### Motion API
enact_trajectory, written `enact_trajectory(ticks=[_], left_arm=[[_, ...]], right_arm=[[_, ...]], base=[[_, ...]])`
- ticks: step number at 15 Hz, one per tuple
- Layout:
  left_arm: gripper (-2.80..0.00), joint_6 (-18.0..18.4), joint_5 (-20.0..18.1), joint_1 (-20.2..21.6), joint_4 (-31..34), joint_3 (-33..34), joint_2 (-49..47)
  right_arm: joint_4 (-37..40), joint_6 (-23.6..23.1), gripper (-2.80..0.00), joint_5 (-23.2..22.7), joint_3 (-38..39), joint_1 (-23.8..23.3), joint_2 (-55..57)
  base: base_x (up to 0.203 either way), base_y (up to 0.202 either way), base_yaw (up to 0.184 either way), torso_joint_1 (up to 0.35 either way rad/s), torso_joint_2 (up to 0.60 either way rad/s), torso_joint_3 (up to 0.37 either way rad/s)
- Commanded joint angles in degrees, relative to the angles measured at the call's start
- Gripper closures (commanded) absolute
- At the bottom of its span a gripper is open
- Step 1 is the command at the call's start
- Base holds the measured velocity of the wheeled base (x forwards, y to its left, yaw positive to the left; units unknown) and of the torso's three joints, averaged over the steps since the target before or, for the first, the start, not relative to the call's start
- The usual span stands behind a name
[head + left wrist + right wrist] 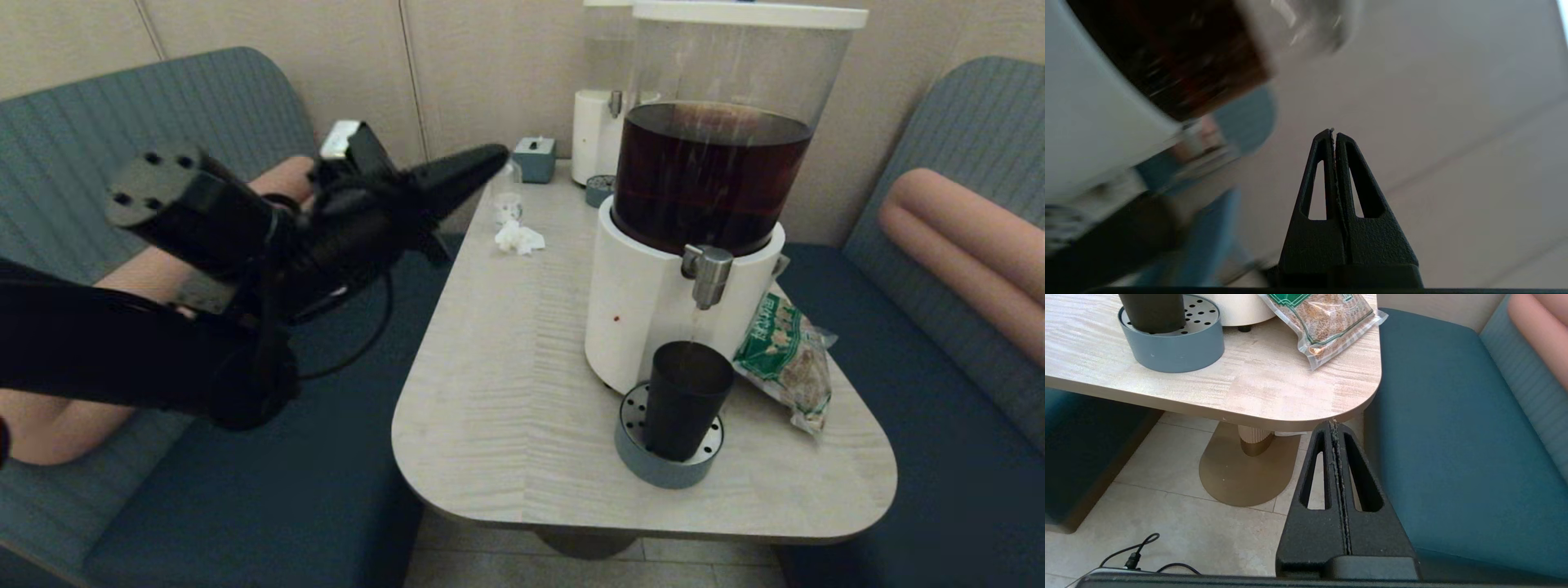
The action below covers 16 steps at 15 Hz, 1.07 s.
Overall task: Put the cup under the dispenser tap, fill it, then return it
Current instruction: Turn off the faucet
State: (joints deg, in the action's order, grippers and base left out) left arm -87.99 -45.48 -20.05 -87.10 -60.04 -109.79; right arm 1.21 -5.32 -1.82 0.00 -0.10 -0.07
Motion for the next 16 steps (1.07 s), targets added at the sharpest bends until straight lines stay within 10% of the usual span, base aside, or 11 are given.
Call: enact_trajectory(ticks=[1,8,16], left_arm=[[0.00,6.88,-2.33,-4.08,-0.56,-5.28,-9.33],[0.00,5.88,-2.77,-10.07,-0.56,-25.46,-22.85],[0.00,5.73,-2.68,-12.20,-0.56,-29.91,-27.32]], right_arm=[[0.02,-0.05,0.00,-0.03,0.09,0.01,0.07],[0.02,-0.05,0.00,-0.03,0.09,0.01,0.07],[0.02,-0.05,0.00,-0.03,0.09,0.01,0.07]], base=[[0.000,0.000,0.000,0.000,0.00,0.000],[0.000,0.000,0.000,0.000,0.00,0.000],[0.000,0.000,0.000,0.000,0.00,0.000]])
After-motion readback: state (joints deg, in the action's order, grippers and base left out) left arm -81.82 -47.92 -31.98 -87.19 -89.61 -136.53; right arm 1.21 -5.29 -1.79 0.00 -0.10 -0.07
